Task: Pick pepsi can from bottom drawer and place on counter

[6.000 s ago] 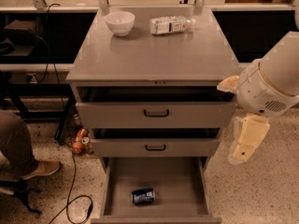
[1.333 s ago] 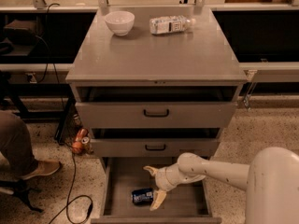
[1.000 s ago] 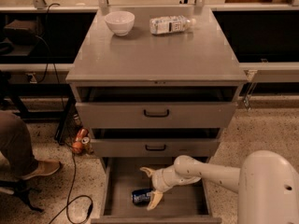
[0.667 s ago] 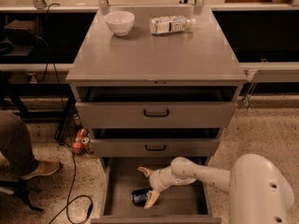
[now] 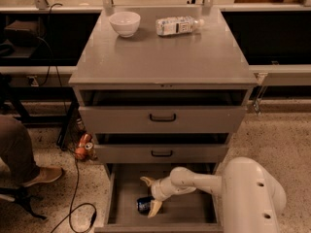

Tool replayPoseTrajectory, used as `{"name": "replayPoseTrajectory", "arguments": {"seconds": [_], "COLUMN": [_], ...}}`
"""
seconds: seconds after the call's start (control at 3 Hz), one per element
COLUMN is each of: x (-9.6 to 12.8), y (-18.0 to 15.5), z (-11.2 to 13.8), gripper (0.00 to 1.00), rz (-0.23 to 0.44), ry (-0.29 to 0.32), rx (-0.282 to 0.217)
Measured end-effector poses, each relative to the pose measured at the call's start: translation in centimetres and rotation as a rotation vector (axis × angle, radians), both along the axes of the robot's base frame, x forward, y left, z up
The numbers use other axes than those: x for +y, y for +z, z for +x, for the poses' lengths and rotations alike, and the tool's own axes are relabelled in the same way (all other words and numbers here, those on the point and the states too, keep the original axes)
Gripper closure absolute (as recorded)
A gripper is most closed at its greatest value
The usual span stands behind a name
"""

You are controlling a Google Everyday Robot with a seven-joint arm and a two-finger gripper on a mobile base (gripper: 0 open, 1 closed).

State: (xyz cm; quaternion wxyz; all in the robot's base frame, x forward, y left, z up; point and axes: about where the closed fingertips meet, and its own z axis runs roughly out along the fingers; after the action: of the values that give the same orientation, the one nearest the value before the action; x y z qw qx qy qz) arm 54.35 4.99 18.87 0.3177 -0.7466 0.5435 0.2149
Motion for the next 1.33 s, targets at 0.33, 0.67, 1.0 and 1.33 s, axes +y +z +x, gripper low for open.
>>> {"name": "replayPoseTrajectory", "arguments": {"seconds": [0.33,0.67,1.0,1.33], "x": [0.1,0.0,0.0,0.3], "y": [-1.5,-3.2,-4.4,-5.5], "z": [0.0,-0.1,-0.3,-0.7], "gripper": [0.0,0.0,0.0,0.23], "rz": [-0.028,-0.077,-0.119,-0.149], "ry": [0.004,0.021,0.035,0.054], "rx": [-0.007,-0.002,-0.004,0.006]}}
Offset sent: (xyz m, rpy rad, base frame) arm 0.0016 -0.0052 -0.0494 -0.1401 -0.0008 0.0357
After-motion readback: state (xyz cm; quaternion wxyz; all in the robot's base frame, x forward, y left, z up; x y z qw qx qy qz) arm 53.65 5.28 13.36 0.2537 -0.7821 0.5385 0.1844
